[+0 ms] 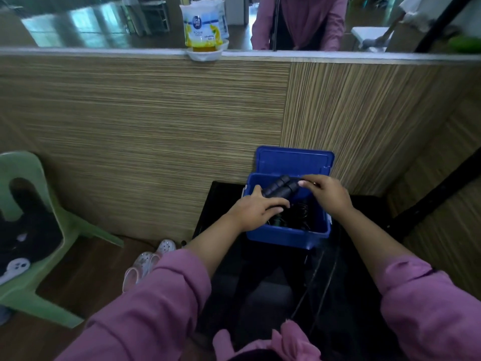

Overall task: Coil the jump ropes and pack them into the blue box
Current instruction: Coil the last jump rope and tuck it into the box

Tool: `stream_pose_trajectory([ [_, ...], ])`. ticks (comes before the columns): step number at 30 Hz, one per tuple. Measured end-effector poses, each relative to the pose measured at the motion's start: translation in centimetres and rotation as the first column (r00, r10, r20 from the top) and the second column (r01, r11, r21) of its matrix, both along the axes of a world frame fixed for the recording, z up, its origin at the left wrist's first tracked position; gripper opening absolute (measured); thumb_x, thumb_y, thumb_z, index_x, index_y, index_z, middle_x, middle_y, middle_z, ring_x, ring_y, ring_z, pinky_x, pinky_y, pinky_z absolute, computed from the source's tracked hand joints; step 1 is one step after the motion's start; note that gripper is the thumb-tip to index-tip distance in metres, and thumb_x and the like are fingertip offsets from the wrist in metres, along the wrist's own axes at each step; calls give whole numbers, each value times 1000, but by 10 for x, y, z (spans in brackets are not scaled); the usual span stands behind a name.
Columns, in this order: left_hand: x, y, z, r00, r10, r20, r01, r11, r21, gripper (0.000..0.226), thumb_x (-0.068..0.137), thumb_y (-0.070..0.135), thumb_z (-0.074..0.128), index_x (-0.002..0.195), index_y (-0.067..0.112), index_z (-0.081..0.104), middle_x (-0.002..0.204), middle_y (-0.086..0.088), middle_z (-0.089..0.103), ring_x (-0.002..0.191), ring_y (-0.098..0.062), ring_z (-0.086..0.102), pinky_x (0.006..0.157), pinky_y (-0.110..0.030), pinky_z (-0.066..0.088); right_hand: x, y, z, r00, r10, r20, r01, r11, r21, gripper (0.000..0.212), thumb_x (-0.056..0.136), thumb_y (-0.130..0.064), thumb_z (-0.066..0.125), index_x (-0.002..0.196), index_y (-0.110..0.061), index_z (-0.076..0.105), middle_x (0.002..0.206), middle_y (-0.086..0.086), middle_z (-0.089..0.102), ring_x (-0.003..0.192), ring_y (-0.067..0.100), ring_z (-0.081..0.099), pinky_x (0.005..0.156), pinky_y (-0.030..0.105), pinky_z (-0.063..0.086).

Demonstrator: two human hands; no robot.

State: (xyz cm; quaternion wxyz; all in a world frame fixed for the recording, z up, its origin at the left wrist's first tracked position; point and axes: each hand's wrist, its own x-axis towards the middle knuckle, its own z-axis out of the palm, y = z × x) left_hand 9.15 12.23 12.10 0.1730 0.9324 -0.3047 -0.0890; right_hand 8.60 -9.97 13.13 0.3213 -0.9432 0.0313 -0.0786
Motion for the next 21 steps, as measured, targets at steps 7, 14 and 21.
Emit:
stream_pose_trajectory([
  [7,7,-17,24,985,157,70,-155,987,-39,26,98,54,33,120,52,47,107,-6,44,79,-27,54,83,-40,50,14,20,-2,997,-65,30,54,961,270,30,99,-26,46,114,-9,64,96,5,66,90,17,58,76,27,40],
  [14,32,-14,10,901,434,-27,-423,861,-282,21,95,54,35,113,55,47,97,-10,54,89,-31,58,83,-39,48,-2,71,-8,982,-12,-186,131,753,644,18,102,-17,40,94,-10,55,66,5,48,42,12,52,41,23,50],
  [21,39,-9,18,747,512,-424,-655,455,-603,17,101,40,39,105,42,55,94,4,63,72,-23,65,50,-32,56,-42,105,-34,889,286,-358,77,678,731,35,104,-26,33,83,-7,54,60,5,55,55,19,62,58,34,55],
])
